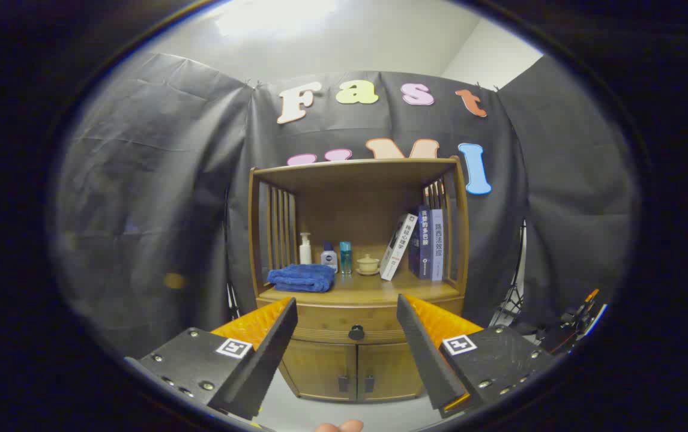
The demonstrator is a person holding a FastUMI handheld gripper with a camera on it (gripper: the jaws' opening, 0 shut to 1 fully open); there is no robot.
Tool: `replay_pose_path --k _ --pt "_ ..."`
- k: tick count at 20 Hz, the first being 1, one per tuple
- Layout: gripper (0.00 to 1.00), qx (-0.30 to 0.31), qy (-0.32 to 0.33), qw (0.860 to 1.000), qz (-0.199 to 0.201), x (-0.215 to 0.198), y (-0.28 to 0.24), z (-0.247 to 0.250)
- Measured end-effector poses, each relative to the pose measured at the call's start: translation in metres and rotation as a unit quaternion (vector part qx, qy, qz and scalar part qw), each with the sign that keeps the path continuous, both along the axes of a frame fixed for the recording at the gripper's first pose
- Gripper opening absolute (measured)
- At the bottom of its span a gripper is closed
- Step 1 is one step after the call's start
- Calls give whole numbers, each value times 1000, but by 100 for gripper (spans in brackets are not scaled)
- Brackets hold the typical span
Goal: Pull open the drawer, take out the items inside it, and place them on the countertop above the cabinet.
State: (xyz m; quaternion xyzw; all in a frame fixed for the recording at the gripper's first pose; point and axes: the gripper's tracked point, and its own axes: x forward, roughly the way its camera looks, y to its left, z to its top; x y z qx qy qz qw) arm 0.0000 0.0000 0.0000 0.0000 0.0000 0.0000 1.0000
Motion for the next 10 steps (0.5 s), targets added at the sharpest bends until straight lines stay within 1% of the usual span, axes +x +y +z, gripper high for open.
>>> replay_pose_path --k 10 --pt "99 6 1 1000 6 7 1 -5"
